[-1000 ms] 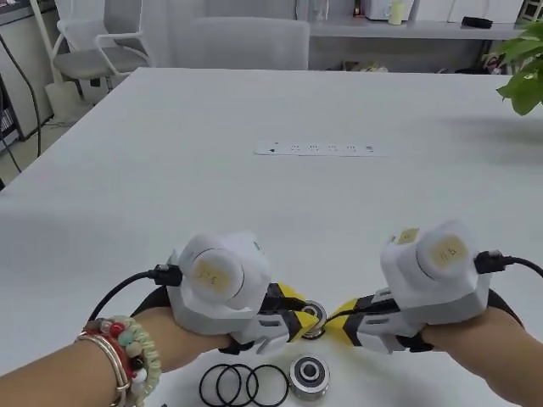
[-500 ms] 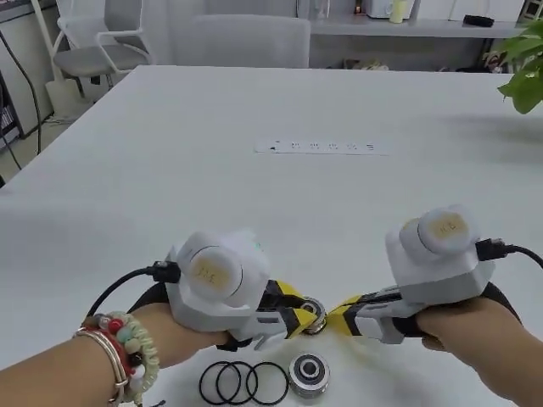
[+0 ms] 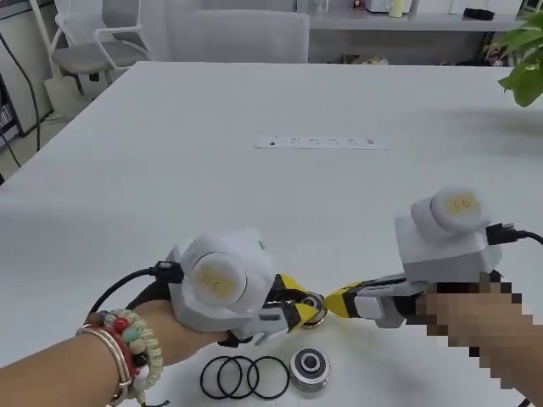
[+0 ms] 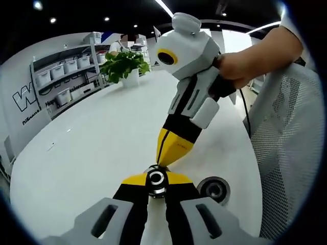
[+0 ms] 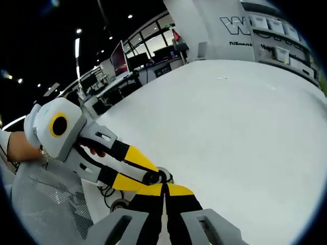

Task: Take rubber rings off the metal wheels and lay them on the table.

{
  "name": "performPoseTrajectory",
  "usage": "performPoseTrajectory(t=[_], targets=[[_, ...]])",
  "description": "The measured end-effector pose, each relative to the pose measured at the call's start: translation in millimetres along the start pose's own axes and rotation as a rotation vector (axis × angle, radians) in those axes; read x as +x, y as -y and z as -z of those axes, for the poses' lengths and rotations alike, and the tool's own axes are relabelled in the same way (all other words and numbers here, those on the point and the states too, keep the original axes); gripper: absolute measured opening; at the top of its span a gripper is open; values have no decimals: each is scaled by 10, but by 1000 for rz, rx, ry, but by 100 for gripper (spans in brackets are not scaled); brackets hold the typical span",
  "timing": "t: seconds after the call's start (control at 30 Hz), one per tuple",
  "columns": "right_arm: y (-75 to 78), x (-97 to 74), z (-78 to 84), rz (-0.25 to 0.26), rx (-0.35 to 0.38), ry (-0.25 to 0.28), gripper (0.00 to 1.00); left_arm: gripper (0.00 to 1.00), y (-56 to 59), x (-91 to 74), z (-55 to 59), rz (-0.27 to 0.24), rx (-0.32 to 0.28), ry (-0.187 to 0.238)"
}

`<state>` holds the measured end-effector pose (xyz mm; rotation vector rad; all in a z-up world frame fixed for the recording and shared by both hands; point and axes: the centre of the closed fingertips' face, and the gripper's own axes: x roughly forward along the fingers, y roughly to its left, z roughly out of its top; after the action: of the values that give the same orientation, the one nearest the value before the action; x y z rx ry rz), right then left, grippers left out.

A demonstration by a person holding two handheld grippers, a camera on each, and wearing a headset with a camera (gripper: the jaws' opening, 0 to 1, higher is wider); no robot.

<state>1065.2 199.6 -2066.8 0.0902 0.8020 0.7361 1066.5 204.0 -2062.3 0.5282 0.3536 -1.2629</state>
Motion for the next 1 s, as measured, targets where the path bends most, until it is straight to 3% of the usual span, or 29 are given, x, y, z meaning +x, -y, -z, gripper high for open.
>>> performPoseTrajectory(t=[0.5,0.6,0.63,0.67,0.7,0.73,0.8,1.0], targets=[[-70,5,-45,-21,-31,2,0,7,-10,-9,10,2,-25,15],[-139,3,-72,-52,-33,15,0,7,-10,-10,10,4,-29,21],[-241,0,-135,-103,-15,48,0,7,-11,-9,10,4,-30,22],[-243,-31,-225,-86,0,68,0,7,-15,-7,10,2,-35,24],[-195,-19,-203,-48,-38,53,0,7,-15,-9,8,1,-36,23],[-234,3,-191,-58,-60,58,0,7,-15,-8,8,1,-37,24],[-230,2,-193,-66,-19,58,0,7,-17,-9,8,-1,-51,24],[-189,-2,-182,-49,3,61,0,8,-27,-19,6,18,-44,-2]])
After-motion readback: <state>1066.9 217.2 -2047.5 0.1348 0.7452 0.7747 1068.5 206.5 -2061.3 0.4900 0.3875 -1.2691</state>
